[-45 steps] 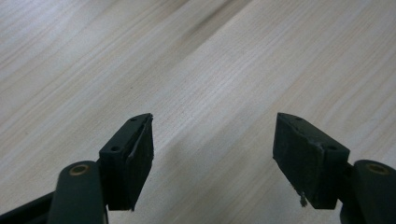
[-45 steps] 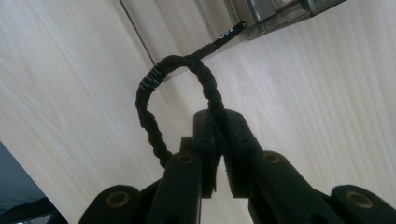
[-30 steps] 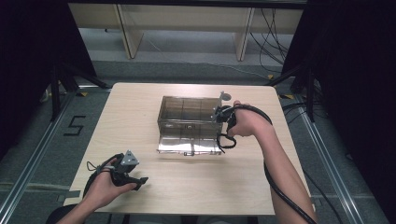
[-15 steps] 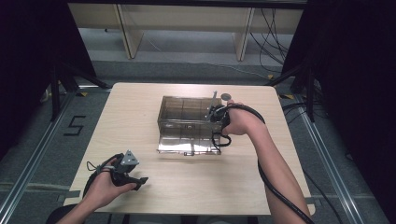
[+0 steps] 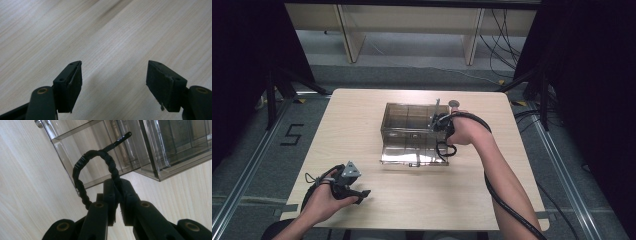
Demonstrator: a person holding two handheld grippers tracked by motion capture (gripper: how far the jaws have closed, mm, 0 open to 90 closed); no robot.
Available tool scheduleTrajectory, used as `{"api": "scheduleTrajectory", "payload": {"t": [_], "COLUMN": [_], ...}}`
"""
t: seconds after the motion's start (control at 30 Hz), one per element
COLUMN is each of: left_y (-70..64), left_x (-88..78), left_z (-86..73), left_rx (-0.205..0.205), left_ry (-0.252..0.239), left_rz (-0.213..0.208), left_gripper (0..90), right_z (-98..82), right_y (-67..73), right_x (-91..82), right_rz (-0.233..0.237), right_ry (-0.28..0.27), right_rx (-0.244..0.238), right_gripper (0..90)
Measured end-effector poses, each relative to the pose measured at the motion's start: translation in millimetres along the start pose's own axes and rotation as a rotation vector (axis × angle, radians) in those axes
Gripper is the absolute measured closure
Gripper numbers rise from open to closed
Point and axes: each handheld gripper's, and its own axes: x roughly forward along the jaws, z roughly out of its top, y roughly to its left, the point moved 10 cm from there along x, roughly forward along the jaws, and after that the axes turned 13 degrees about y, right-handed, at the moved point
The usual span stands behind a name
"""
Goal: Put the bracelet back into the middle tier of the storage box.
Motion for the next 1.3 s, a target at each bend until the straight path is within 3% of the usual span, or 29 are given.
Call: {"api": "scheduleTrajectory", "payload": {"t": [0.2,0.23,0.3,0.33,0.43,0.5,0.57,0.6,0.7,0.73,0.77,0.87,0.9,0.93,1.0,1.07,1.13,1.23,1.3], "left_y": [0.5,0.5,0.3,0.2,0.3,0.3,0.2,0.2,0.1,0.3,2.4,0.3,0.1,0.2,0.1,-0.2,-0.5,0.0,0.3], "left_x": [0.3,0.3,0.3,0.3,0.3,0.4,0.3,0.4,0.5,0.4,-0.1,0.7,0.7,0.7,0.7,0.5,0.7,1.1,1.1], "left_z": [0.4,0.3,0.3,0.2,0.1,0.1,0.1,0.1,0.2,0.2,0.8,0.0,0.1,0.1,0.0,-0.5,-0.4,-0.2,-0.1], "left_rx": [-0.005,-0.003,-0.003,-0.003,-0.003,-0.003,-0.003,-0.002,-0.003,0.000,0.028,0.002,-0.003,-0.002,-0.003,0.012,0.008,0.003,0.003], "left_ry": [-0.003,-0.002,-0.002,-0.002,0.000,0.000,0.000,0.000,0.000,0.000,-0.001,0.002,0.001,0.002,0.002,0.007,0.005,0.004,0.004], "left_rz": [0.007,0.007,0.006,0.006,0.006,0.006,0.005,0.006,0.005,0.007,0.017,0.005,0.005,0.005,0.004,-0.005,-0.006,-0.001,0.001], "left_gripper": [29.0,29.0,29.0,29.0,29.0,29.0,29.0,29.0,29.0,28.9,29.0,29.0,28.9,29.0,28.9,28.9,28.9,28.9,29.0], "right_z": [3.9,3.6,6.4,5.0,7.9,7.9,7.8,9.1,9.6,8.6,10.7,10.2,12.1,13.5,14.1,15.8,16.8,17.9,19.8], "right_y": [1.3,2.8,2.5,2.5,5.8,4.0,7.5,7.5,8.4,9.7,7.5,9.4,6.7,5.5,9.1,10.1,9.1,10.4,9.8], "right_x": [3.5,3.9,5.5,4.8,6.5,5.5,6.7,8.3,9.5,9.8,10.5,10.7,10.0,10.0,11.7,13.2,13.5,14.5,15.2], "right_rz": [-0.002,0.000,-0.007,-0.018,-0.004,-0.025,-0.008,-0.005,-0.005,0.000,-0.012,-0.008,-0.036,-0.044,-0.019,-0.020,-0.031,-0.029,-0.030], "right_ry": [-0.001,0.008,0.000,0.025,0.011,0.023,0.028,0.021,0.022,0.031,0.026,0.035,0.034,0.031,0.035,0.030,0.035,0.038,0.034], "right_rx": [-0.024,-0.007,-0.045,-0.036,-0.032,-0.058,-0.039,-0.063,-0.071,-0.052,-0.083,-0.070,-0.095,-0.112,-0.099,-0.096,-0.116,-0.106,-0.132], "right_gripper": [84.7,84.7,84.7,84.8,84.7,84.7,84.7,84.7,84.7,84.7,84.7,84.7,84.7,84.7,84.7,84.7,84.7,84.7,84.7]}}
